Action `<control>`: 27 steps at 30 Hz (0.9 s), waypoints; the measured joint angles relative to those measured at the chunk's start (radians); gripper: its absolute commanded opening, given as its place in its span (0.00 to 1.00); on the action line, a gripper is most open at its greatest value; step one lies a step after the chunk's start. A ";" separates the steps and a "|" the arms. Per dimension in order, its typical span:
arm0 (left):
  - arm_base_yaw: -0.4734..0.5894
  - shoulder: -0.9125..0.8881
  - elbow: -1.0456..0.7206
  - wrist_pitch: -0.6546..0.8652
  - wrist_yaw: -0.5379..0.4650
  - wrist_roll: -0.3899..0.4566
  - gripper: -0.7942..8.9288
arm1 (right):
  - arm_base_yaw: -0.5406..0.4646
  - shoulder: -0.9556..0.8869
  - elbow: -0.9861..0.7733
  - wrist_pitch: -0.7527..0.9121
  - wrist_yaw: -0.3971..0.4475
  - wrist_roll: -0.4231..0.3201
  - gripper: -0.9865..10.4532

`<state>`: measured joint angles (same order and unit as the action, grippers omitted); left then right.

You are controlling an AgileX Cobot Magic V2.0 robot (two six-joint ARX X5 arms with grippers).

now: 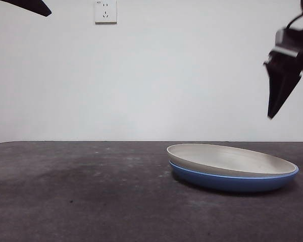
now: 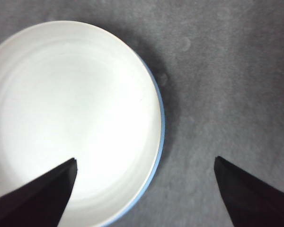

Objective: Pick up the white plate, put it on the blue plate, put it on desk

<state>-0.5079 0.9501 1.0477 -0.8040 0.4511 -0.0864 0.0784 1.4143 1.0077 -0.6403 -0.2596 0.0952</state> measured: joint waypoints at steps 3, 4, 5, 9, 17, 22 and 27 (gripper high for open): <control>0.000 0.000 0.000 0.000 0.000 0.000 0.40 | 0.000 0.060 0.000 0.029 -0.002 0.000 0.42; 0.000 0.000 0.000 0.000 0.000 0.000 0.40 | 0.000 0.076 0.000 0.037 -0.002 0.000 0.42; 0.000 0.000 0.000 0.000 0.000 0.000 0.40 | 0.000 0.094 0.000 0.047 -0.003 0.000 0.42; 0.000 0.000 0.000 0.000 0.000 0.000 0.40 | 0.000 0.153 0.000 0.081 -0.029 0.000 0.40; 0.000 0.000 0.000 0.000 0.000 0.000 0.40 | 0.008 0.233 0.000 0.122 -0.029 0.000 0.33; 0.000 0.000 0.000 0.000 0.000 0.000 0.40 | 0.013 0.257 0.000 0.137 -0.032 0.000 0.24; 0.000 0.000 0.000 0.000 0.000 0.000 0.40 | 0.013 0.268 0.000 0.148 -0.031 0.000 0.13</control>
<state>-0.5079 0.9501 1.0477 -0.8040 0.4511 -0.0864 0.0914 1.6821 1.0077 -0.4927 -0.2901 0.0956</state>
